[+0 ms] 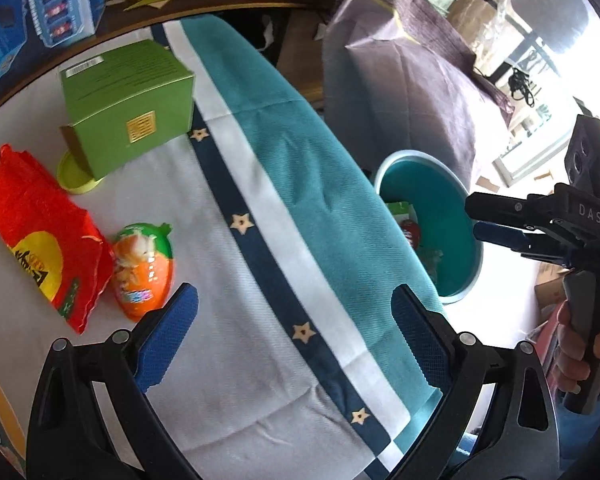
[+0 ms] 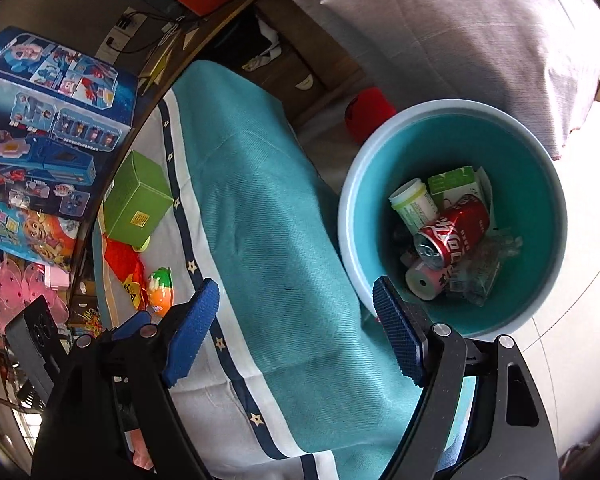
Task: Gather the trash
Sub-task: 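Move both tools back over the table toward the green box and red wrapper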
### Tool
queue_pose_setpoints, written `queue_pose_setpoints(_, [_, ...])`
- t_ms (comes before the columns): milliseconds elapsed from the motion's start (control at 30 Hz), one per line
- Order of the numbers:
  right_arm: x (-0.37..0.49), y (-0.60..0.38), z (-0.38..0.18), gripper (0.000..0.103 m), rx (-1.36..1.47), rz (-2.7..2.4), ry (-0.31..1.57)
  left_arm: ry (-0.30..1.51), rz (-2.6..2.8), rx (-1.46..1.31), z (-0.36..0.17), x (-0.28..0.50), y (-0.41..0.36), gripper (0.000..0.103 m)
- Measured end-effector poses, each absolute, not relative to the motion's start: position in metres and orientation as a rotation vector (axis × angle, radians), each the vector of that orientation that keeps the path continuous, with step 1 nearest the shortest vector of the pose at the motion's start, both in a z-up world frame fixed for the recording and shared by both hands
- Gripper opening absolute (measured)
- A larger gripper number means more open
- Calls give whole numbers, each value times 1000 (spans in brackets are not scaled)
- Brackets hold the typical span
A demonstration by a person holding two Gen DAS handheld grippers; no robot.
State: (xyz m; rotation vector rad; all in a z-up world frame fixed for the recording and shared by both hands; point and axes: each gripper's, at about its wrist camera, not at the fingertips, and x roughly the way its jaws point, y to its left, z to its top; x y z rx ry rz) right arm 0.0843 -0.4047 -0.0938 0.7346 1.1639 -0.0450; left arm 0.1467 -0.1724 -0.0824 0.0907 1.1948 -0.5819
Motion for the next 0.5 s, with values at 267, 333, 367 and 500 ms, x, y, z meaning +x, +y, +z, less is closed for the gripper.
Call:
queue_pose_setpoints(267, [123, -344, -80, 76, 601, 17, 1210, 1182, -472, -21, -82, 163, -93, 97])
queue_pose_setpoints(333, [134, -324, -76, 76, 564, 38, 1217, 1173, -432, -56, -83, 168, -69, 97])
queue_pose_setpoints(367, [139, -315, -74, 76, 548, 47, 1220, 1170, -414, -72, -83, 171, -58, 97])
queue_pose_setpoints(500, [167, -276, -64, 76, 453, 76, 1229, 1163, -357, -133, -86, 182, -20, 97])
